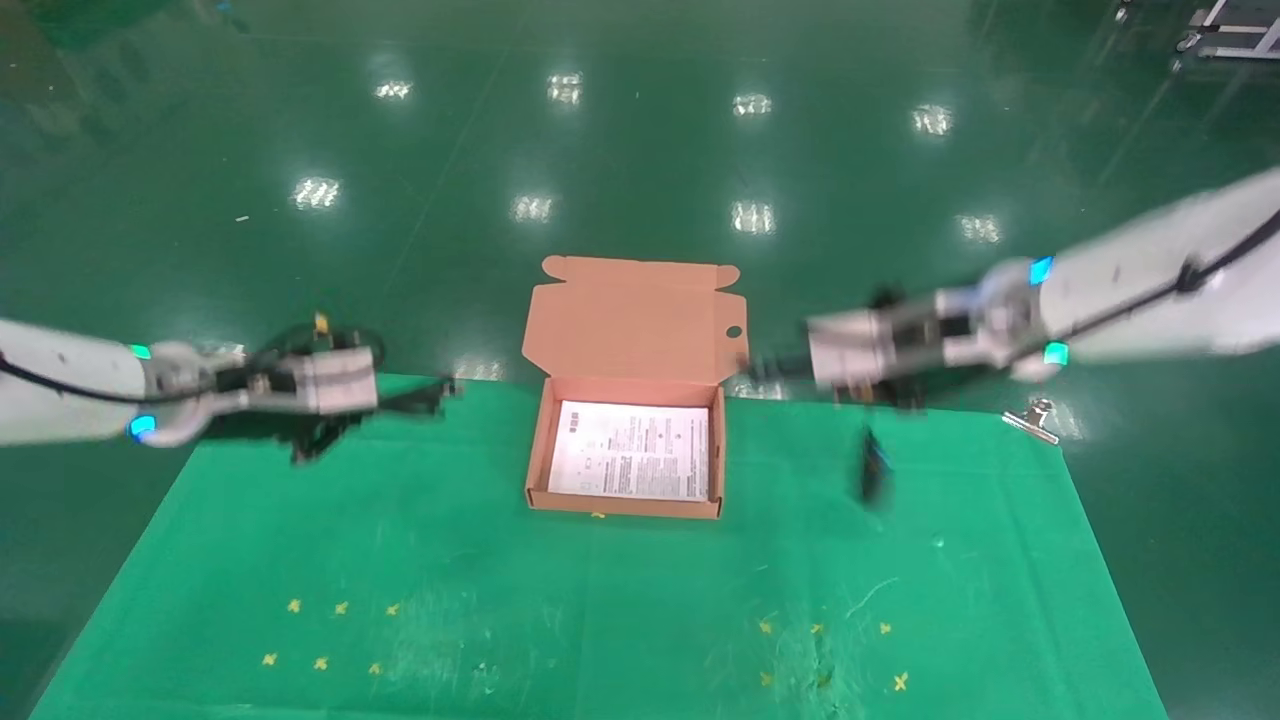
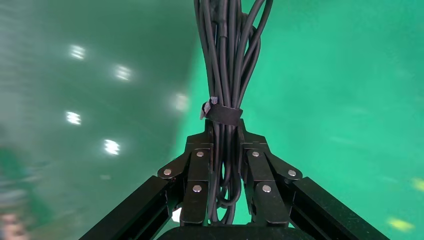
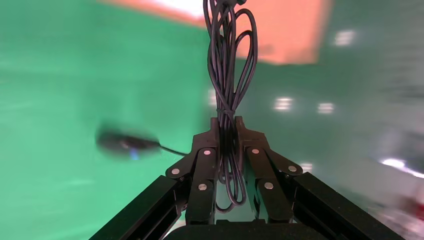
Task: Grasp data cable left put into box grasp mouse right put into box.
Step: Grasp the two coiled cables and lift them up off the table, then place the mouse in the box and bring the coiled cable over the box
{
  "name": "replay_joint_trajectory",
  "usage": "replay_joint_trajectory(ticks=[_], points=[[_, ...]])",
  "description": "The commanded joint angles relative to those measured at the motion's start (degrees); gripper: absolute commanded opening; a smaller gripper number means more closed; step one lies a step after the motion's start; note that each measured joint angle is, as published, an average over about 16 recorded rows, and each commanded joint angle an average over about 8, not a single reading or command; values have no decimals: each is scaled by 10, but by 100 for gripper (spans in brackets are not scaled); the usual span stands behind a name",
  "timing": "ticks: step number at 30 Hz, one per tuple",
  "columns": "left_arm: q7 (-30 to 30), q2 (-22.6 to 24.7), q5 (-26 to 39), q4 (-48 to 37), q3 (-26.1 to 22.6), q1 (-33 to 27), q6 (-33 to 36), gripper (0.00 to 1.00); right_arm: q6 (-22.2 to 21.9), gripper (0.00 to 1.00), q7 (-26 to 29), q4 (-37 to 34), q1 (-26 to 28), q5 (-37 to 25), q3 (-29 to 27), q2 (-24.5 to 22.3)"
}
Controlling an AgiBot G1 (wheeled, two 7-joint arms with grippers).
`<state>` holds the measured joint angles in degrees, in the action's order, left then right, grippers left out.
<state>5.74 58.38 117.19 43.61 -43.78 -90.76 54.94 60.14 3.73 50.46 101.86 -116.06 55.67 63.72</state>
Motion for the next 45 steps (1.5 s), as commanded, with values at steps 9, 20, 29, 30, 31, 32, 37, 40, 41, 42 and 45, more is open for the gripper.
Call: replay_joint_trajectory(ticks=[9,20,29,30,31,32,37,40,41,42,45], points=[[44,18,48,86,12,-22,-83,0,-106,0,-38,-33,70,13,-33,91],[78,50,107,78,16,-50,-135,0,-184,0,-154,-126,117,108,-24,146],[89,48,137,66,14,-54,-145,0,-193,0,-166,-111,114,148,3,138],[91,47,142,63,13,-54,-146,0,-194,0,-164,-109,111,148,7,138],[93,45,148,59,13,-53,-147,0,-196,0,-162,-108,107,149,11,138],[97,43,154,55,13,-53,-148,0,-199,0,-159,-109,103,150,15,139],[119,39,191,30,12,-58,-148,0,-215,0,-152,-115,81,162,41,143],[136,39,215,14,11,-62,-145,0,-223,0,-149,-116,67,177,61,146],[142,39,224,10,10,-63,-143,0,-225,0,-147,-116,62,183,68,146],[147,38,233,6,9,-64,-142,0,-226,0,-146,-115,57,189,76,147],[163,39,255,0,7,-65,-138,0,-231,0,-140,-112,42,208,98,148]])
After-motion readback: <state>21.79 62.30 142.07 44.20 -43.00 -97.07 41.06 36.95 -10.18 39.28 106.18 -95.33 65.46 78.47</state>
